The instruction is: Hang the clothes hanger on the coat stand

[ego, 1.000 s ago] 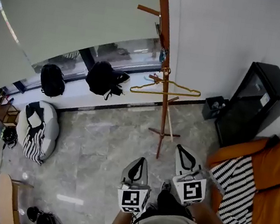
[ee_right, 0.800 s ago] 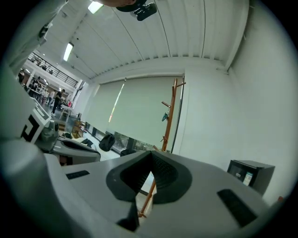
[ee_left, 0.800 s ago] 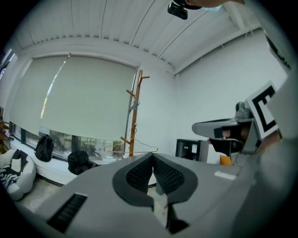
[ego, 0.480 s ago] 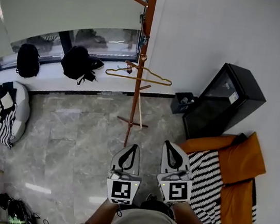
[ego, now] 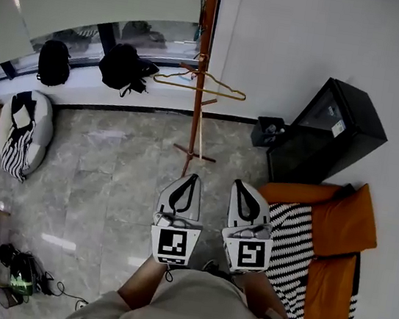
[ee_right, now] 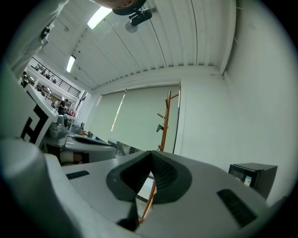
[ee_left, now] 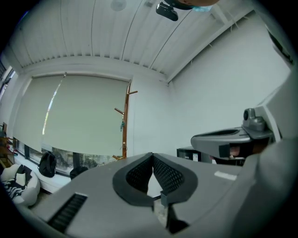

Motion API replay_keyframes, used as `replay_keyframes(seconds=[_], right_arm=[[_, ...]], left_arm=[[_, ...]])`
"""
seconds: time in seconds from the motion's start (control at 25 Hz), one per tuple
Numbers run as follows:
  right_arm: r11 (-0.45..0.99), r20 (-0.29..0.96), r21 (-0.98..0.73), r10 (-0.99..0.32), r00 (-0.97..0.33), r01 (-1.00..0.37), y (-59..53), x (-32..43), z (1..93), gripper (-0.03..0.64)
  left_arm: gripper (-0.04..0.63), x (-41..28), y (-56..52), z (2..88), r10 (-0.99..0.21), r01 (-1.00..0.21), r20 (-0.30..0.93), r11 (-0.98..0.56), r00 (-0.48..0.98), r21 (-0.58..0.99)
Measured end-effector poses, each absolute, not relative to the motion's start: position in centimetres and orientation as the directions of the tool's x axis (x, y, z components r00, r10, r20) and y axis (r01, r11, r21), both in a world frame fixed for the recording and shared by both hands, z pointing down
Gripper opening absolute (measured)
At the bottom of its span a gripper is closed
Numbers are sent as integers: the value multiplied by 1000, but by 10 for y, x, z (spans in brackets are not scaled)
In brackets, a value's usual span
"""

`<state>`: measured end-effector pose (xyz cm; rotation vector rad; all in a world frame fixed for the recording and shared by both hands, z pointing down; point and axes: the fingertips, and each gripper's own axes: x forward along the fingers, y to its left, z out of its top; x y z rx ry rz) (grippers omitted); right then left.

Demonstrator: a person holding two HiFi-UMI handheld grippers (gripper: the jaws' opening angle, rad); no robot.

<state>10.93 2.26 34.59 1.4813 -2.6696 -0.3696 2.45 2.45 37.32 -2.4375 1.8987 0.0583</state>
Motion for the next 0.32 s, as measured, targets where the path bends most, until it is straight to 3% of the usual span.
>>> replay_keyframes(seconds=[0.32], right_arm=[[532, -77, 209, -828, -556, -821, 26, 143, 347, 5]], left_arm=[[11, 60, 26, 375, -973, -974, -43, -225, 226, -41]])
